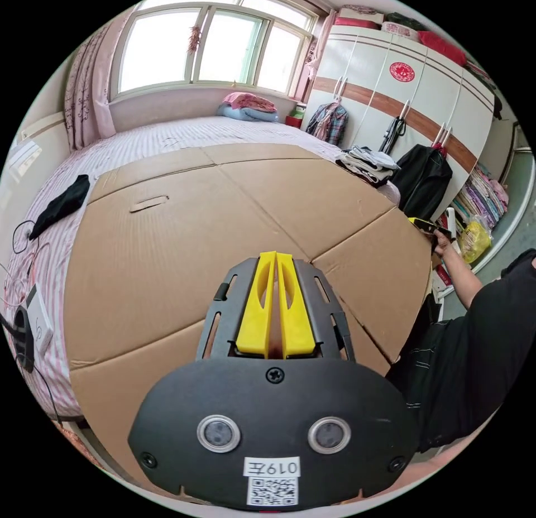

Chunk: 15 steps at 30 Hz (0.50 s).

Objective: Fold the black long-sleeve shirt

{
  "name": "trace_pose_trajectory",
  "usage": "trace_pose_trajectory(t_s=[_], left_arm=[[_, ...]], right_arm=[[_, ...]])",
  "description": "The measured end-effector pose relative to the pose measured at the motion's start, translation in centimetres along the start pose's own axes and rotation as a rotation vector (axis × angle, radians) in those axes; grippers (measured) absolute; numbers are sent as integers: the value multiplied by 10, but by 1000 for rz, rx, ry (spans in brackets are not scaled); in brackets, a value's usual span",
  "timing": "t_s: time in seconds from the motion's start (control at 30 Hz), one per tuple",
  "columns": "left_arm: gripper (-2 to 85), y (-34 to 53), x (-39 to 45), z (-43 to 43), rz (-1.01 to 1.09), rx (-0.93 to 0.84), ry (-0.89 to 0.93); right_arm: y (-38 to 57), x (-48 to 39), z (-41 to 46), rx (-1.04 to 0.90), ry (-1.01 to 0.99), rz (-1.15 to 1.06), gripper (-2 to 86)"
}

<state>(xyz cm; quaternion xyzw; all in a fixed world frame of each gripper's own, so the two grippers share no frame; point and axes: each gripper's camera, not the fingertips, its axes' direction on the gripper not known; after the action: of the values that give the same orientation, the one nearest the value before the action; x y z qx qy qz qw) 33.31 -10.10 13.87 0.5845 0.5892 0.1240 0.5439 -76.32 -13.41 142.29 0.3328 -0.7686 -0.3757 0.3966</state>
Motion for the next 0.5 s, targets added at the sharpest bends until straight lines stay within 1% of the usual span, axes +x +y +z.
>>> trace_pose_trajectory(t_s=[0.13,0.27,0.4,0.47,0.5], left_arm=[[6,-36,38,26,59,42,116],[7,-69,90,63,165,32,237],[7,-86,142,93,266,14,247],[8,-91,172,110,309,11,269],[8,-91,179,115,312,12,281]], right_arm=[[10,6,0,-11,62,-69,-8],[31,50,10,8,40,-19,-8],[49,61,11,34,29,-23,-7],[50,42,8,-45,103,-153,-7],[48,36,6,-65,139,-181,-7]])
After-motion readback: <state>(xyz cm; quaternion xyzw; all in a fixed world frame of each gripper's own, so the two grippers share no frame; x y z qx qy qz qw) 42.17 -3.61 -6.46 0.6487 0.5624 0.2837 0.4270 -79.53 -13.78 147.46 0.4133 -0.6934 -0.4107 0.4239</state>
